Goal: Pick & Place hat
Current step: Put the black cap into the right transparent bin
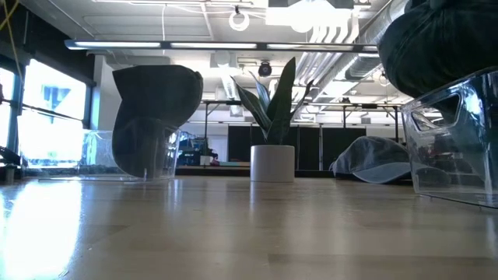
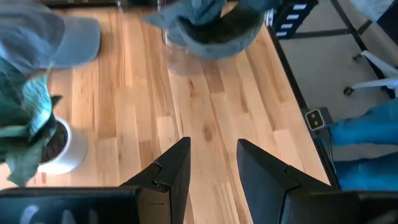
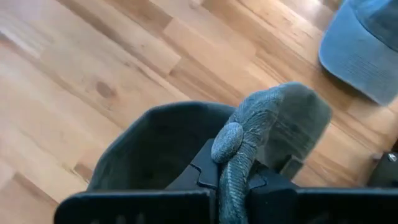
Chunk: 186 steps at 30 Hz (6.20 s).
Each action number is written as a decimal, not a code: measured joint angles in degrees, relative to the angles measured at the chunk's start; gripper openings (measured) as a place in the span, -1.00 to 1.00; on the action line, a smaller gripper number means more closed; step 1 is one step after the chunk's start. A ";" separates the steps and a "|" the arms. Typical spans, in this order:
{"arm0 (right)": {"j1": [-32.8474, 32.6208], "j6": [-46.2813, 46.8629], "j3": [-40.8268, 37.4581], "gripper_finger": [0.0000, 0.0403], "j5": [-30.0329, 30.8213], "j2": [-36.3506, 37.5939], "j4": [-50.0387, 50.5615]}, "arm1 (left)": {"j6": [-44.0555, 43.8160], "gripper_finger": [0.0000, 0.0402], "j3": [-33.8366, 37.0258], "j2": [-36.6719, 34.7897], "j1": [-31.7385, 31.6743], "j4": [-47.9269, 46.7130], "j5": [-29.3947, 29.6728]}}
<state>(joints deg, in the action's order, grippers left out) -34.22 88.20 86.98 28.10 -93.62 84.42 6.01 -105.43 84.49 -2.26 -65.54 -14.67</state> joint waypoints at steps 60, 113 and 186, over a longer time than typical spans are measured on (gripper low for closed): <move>5.58 -31.61 15.26 -0.01 -37.08 -9.62 -13.49 | 1.35 -0.37 -0.15 -7.52 0.00 -3.92 2.33; 16.82 -3.13 15.37 -0.98 -26.67 -9.62 -4.89 | 2.51 -0.37 -0.15 -7.49 0.00 -5.07 1.74; 18.06 13.44 3.81 -0.35 -30.01 -4.14 -4.46 | 2.92 -0.37 -0.15 -7.45 0.00 -3.19 1.10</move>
<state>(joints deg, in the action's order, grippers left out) -16.16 101.65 90.79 -1.91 -97.76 79.96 8.93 -105.58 77.03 -2.26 -68.73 -13.57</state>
